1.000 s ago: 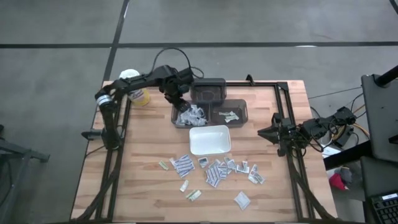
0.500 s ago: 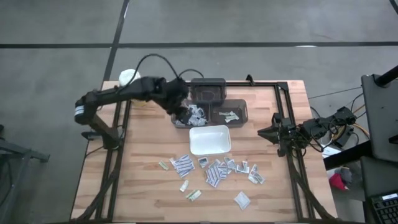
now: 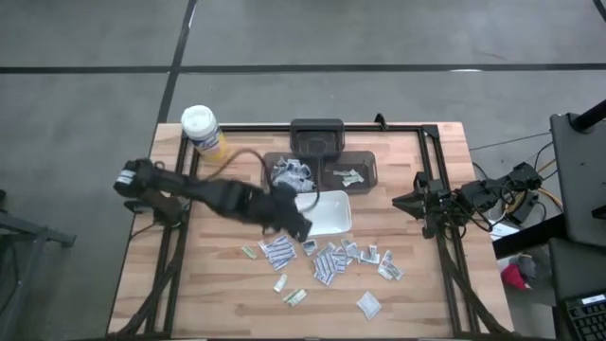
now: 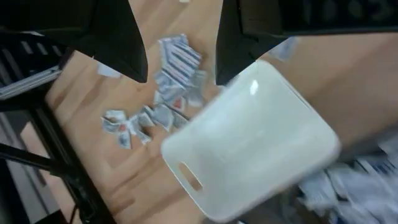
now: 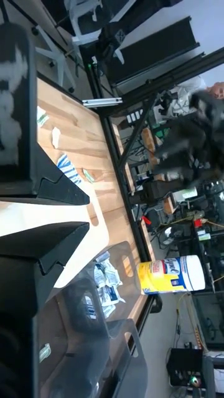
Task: Pick & Place First Aid Supplies
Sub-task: Put the alcohol pad into the bottom left black bin
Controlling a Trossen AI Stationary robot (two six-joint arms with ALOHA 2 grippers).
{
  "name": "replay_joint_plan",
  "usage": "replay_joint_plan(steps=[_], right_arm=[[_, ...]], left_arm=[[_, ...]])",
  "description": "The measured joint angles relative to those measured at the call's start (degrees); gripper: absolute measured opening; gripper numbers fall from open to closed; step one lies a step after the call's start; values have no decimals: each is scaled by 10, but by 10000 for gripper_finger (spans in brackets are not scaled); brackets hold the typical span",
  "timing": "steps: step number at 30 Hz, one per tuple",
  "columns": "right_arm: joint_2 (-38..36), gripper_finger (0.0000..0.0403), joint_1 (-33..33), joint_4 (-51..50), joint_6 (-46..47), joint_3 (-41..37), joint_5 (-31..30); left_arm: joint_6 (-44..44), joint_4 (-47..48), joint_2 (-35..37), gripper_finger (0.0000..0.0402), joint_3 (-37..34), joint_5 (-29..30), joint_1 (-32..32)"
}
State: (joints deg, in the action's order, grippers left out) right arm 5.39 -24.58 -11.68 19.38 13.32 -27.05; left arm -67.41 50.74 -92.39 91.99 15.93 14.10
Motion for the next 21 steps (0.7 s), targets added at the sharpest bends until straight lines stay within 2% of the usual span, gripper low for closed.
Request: replay_joint_plan(steps=[6, 9, 12, 16, 21], right_arm=[[0, 52, 0, 0, 2, 0, 1], [0, 52, 0, 0, 2, 0, 1], [0, 52, 0, 0, 2, 0, 1], [0, 52, 0, 0, 2, 0, 2], [0, 52, 0, 0, 2, 0, 2]], left_arm=[[-119, -5, -45, 181, -2, 33, 71], [-139, -31, -77, 181, -2, 36, 92], [-123, -73, -113, 181, -2, 42, 103], [-42, -144, -160, 181, -1, 48, 104], [-4, -162, -208, 181, -1, 46, 103]])
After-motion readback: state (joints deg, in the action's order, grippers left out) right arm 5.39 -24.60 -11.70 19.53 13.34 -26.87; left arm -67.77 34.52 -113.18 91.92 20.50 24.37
